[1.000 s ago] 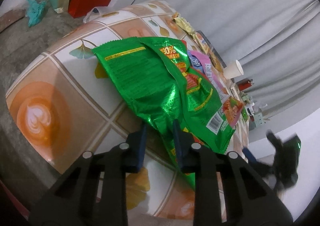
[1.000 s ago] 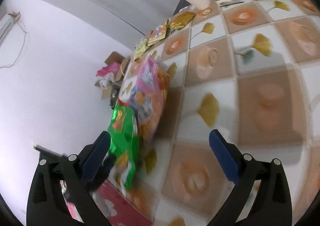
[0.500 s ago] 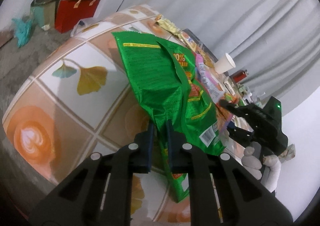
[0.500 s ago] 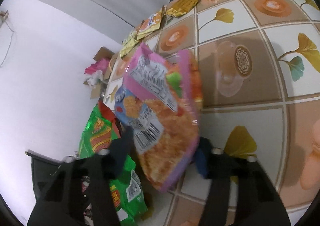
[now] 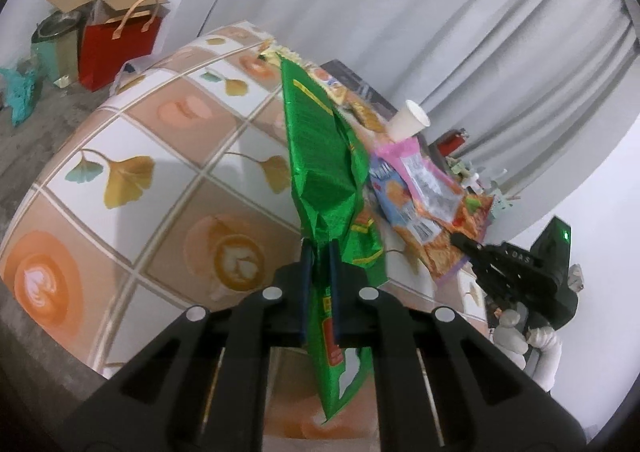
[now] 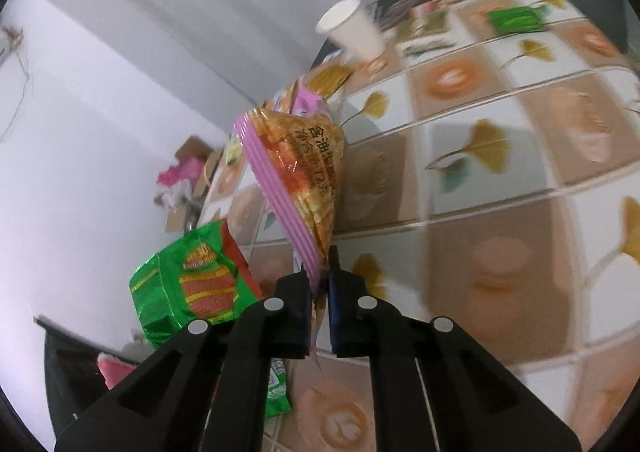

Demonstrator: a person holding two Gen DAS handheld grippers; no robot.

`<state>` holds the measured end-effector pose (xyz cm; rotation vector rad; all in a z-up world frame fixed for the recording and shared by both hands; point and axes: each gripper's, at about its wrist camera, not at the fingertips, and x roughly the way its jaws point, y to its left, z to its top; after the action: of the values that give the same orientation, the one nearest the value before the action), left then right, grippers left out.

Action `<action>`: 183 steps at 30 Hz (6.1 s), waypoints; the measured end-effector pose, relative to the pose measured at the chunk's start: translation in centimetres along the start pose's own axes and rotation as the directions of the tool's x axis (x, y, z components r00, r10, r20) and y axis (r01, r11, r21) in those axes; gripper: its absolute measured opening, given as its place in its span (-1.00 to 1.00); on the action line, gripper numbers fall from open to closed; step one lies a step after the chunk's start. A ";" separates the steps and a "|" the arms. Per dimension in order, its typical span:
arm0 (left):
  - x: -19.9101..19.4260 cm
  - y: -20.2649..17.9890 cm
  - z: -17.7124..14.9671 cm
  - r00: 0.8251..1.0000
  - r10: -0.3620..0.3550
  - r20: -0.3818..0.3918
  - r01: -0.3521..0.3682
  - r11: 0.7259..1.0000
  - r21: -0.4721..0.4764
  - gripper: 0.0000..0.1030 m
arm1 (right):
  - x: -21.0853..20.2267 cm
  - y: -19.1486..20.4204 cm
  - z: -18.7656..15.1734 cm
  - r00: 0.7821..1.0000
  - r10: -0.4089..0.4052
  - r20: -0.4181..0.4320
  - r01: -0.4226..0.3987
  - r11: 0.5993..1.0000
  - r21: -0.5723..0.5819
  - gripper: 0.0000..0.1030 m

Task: Collect trash

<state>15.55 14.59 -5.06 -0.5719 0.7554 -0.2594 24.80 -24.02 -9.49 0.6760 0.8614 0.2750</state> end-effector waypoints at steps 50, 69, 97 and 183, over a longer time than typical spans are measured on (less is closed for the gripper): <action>31.8 -46.0 -20.5 0.692 -0.012 -0.722 0.463 0.774 0.431 -0.90 | -33.3 -38.4 -15.3 0.771 -0.373 0.516 -0.117 0.714 0.691 -0.87; 56.6 -46.7 -30.0 0.624 0.248 -0.741 0.295 0.804 0.517 -0.26 | -19.0 -56.2 -7.1 0.895 -0.421 0.148 0.111 0.531 0.840 -0.08; 12.2 -41.8 -10.9 0.912 -0.259 -0.318 0.409 0.620 0.670 0.83 | -34.2 -19.7 -12.1 0.598 -0.511 0.617 0.486 0.844 0.228 0.88; 1.5 -23.1 -17.8 0.967 0.249 -0.057 -0.162 0.769 0.618 0.83 | -26.5 -7.0 -17.4 0.571 -0.770 0.286 0.796 0.604 0.036 0.88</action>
<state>3.53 -11.88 -3.04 0.1532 0.8066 -0.3212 -5.66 -34.54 -5.96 0.1667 0.7941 -0.5900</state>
